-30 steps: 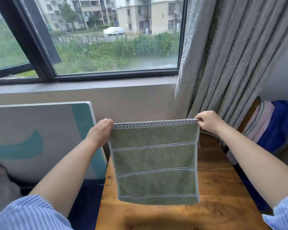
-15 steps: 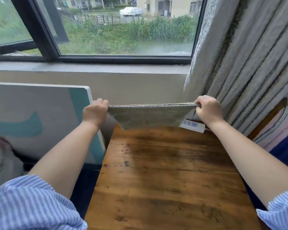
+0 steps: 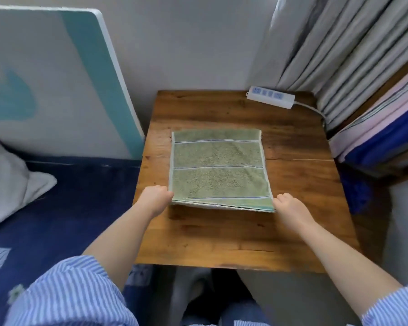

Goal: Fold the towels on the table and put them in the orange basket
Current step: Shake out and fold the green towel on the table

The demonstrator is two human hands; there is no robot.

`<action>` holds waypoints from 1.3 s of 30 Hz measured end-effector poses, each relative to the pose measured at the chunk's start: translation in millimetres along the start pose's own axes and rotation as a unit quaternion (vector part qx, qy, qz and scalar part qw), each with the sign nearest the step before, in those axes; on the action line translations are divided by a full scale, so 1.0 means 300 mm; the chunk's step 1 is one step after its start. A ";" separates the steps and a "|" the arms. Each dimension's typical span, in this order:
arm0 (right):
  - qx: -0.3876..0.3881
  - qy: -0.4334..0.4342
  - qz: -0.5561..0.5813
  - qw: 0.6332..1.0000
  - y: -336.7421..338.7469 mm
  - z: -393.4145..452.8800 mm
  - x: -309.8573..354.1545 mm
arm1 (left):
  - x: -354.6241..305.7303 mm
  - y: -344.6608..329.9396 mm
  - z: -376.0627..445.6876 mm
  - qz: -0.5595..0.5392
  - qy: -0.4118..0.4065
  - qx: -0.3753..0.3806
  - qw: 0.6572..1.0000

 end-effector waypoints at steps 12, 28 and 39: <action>0.104 0.034 -0.126 0.986 -0.262 -0.168 0.175 | -0.156 -0.321 -0.091 0.006 -0.084 0.065 0.994; 0.021 -0.156 0.087 0.984 -0.089 0.150 -0.069 | -0.105 -0.112 0.110 -0.080 -0.066 0.014 0.994; -0.014 -0.295 0.339 0.893 -0.015 0.620 -0.337 | 0.008 0.119 0.548 -0.241 0.047 -0.046 0.968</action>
Point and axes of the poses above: each hand's wrist, its own z-axis towards the middle knuckle, its own y-axis out of the back of the hand, x = y × z, the point moved 7 cm from there along z, towards the middle knuckle, and after that the axes turned 5 degrees about x, right-handed, at the moved point
